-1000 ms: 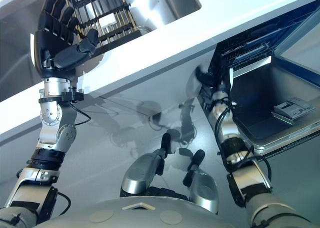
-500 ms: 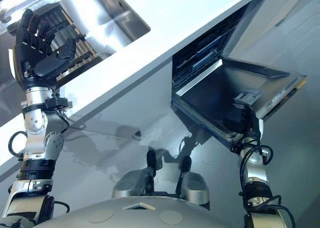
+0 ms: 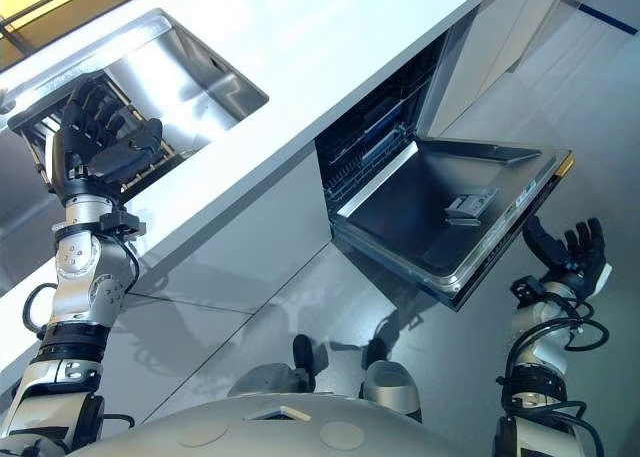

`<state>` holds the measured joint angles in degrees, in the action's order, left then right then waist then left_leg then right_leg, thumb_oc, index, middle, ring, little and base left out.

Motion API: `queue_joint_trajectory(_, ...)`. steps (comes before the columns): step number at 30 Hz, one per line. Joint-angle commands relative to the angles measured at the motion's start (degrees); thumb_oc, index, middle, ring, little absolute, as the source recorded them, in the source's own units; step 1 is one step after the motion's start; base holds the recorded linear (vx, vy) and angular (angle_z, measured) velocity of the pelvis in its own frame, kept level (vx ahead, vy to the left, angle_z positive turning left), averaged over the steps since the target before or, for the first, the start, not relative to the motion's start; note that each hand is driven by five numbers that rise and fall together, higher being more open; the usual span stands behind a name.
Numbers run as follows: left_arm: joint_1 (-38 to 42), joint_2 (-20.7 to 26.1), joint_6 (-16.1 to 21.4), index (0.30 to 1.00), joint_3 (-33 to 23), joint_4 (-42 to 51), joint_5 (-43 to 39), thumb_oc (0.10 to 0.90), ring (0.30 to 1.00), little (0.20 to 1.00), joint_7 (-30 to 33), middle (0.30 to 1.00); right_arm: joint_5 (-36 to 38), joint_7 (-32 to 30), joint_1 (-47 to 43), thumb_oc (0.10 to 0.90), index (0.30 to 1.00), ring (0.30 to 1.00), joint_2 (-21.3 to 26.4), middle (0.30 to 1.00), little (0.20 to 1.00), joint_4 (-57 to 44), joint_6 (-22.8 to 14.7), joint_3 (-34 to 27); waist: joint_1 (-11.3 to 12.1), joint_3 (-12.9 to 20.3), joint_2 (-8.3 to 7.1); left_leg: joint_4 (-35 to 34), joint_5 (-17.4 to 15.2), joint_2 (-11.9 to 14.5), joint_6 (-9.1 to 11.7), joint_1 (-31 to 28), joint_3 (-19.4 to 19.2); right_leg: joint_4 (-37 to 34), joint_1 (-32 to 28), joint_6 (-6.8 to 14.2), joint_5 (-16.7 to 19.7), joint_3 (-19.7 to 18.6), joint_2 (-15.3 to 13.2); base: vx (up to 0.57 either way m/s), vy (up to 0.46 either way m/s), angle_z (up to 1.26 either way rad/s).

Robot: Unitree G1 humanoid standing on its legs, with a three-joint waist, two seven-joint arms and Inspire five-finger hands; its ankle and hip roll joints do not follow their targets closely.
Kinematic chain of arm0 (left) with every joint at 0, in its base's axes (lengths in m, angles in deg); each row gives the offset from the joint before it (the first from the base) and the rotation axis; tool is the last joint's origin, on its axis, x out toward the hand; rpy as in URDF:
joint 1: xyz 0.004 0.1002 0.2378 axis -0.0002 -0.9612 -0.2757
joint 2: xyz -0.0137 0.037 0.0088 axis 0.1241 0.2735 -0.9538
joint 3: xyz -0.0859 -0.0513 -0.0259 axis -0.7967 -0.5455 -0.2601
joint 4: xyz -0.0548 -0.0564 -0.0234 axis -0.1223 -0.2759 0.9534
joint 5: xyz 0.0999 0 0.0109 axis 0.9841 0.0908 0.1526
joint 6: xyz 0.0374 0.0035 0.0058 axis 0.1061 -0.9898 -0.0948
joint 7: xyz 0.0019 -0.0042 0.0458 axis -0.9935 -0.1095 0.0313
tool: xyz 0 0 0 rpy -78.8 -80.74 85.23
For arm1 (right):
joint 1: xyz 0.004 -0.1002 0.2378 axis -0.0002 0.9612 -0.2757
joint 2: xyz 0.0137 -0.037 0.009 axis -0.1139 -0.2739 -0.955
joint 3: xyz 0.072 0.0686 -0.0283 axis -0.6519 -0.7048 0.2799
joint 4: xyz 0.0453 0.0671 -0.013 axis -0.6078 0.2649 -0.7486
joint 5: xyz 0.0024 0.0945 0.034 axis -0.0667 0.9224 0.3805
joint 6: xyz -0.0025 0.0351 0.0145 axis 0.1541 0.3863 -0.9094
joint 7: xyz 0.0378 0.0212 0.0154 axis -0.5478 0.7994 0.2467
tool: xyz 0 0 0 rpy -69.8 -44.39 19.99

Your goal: Pick up plates and place into dishwasher.

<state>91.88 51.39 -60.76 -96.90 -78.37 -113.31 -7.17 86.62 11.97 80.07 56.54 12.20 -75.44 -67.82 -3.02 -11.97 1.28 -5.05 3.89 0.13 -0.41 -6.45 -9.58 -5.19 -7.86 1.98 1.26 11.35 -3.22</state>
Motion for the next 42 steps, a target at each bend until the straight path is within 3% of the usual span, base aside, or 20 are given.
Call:
queue_joint_trajectory(1, 5.25, 5.9, 3.59, 0.9, -3.31, -4.47, 1.32, 0.8, 0.9, 0.9, 0.74, 0.9, 4.95, 0.79, -0.59, 0.8, 0.9, 0.9, 7.72, 0.9, 0.9, 2.46, -1.82, -3.77, -0.35, 5.46, 1.65, 6.7, -11.24, -0.78, 0.87, -0.59, -0.6, 12.46, 3.9, 0.48, -12.02, 1.19, 2.42, 0.1, -0.11, -0.07)
queue_joint_trajectory(7, 6.56, 5.66, 4.07, 0.9, -4.21, -6.42, -0.69, 0.8, 0.9, 0.9, 3.39, 0.9, 9.5, 7.01, -1.3, 0.8, 0.9, 0.9, 9.01, 0.9, 0.9, 4.06, -0.29, -3.04, -0.3, 2.64, 2.68, 12.61, -12.01, 0.33, 2.02, 2.89, 0.34, 17.86, 6.18, -1.41, -14.59, 1.8, 1.17, 0.06, -0.065, -0.08)
queue_joint_trajectory(10, 9.48, 5.54, 7.92, 0.9, -4.33, -7.83, -2.76, 0.8, 0.9, 0.9, 6.58, 0.9, 15.01, 12.56, -4.78, 0.8, 0.9, 0.9, 11.35, 0.9, 0.9, 5.09, -0.37, -1.37, -0.65, -2.09, 4.66, 18.37, -13.32, 1.22, 1.6, 8.84, 0.39, 26.01, 13.18, -3.19, -17.49, 1.38, -0.43, -0.2, -0.002, -0.02)
queue_joint_trajectory(14, 11.57, 6.77, 10.68, 0.9, -4.97, -8.77, -4.72, 0.8, 0.9, 0.9, 7.92, 0.9, 20.67, 18.39, -8.09, 0.8, 0.9, 0.9, 12.61, 0.9, 0.9, 8.35, 0.27, -0.12, -0.38, -5.66, 5.81, 24.17, -14.83, 1.19, 0.91, 14.58, 0.97, 36.35, 21.03, -4.6, -20.72, 0.92, -1.29, -0.12, -0.023, 0.1)
queue_joint_trajectory(20, 13.7, 8.07, 11.44, 0.9, -3.82, -8.69, -6.25, 0.8, 0.9, 0.9, 8.77, 0.9, 28.29, 26.89, -11.52, 0.8, 0.9, 0.9, 13.14, 0.9, 0.9, 12.55, 4.49, 1.32, 1.19, -8.78, 7.34, 30.1, -14.63, -0.57, 1.11, 21.84, 3.52, 46.97, 28.71, -6.48, -23.23, 1.36, -3.47, -0.02, 0.012, 0.14)
queue_joint_trajectory(22, 13.58, 8.19, 11.16, 0.9, -3.53, -8.16, -6.71, 0.8, 0.9, 0.9, 8.59, 0.9, 30.99, 28.99, -12.44, 0.8, 0.9, 0.9, 12.92, 0.9, 0.9, 12.83, 7.97, 2.15, 1.89, -9.59, 7.89, 31.23, -14.33, -1.31, 1.19, 23.43, 3.89, 49.03, 30.07, -6.89, -23.65, 1.51, -4.15, 0.0, 0.052, 0.2)
queue_joint_trajectory(26, 12.8, 7.99, 10.55, 0.9, -3.26, -6.67, -6.85, 0.8, 0.9, 0.9, 7.6, 0.9, 33.6, 29.23, -14.74, 0.8, 0.9, 0.9, 11.37, 0.9, 0.9, 11.91, 11.1, 4.51, 3.21, -10.52, 8.54, 32.54, -13.86, -2.54, 1.04, 25.55, 4.34, 51.04, 31.25, -7.15, -23.89, 1.62, -5.21, 0.02, 0.08, 0.11)
queue_joint_trajectory(34, 11.63, 6.34, 10.37, 0.9, -2.22, -2.11, -7.16, 0.8, 0.9, 0.9, 7.61, 0.9, 36.03, 28.93, -21.19, 0.8, 0.9, 0.9, 7.61, 0.9, 0.9, 3.83, 12.51, 11.32, 5.17, -11.49, 9.13, 31.55, -12.51, -3.96, 0.82, 25.52, 4.77, 50.2, 30.67, -6.51, -22.63, 1.98, -6.5, 0.01, 0.113, 0.06)
queue_joint_trajectory(40, 10.87, 4.98, 11.71, 0.9, -1.71, -0.87, -6.08, 0.8, 0.9, 0.9, 6.61, 0.9, 38.63, 44.73, -24.33, 0.8, 0.9, 0.9, 1.53, 0.9, 0.9, -19.22, 14.11, 22.75, 6.37, -11.84, 8.07, 29.09, -11.53, -4.61, -0.61, 23.91, 4.77, 47.54, 30.13, -4.82, -20.26, 2.34, -7.41, -0.02, 0.116, -0.1)
queue_joint_trajectory(42, 12.18, 4.98, 11.7, 0.9, -1.1, -2.19, -5.73, 0.8, 0.9, 0.9, 5.99, 0.9, 37.35, 50.92, -26.86, 0.8, 0.9, 0.9, -1.21, 0.9, 0.9, -26.41, 16.4, 26.83, 6.66, -11.66, 7.16, 28.24, -11.44, -4.91, -1.14, 23.04, 4.97, 44.98, 29.28, -3.77, -18.49, 2.11, -7.42, 0.0, 0.091, -0.16)
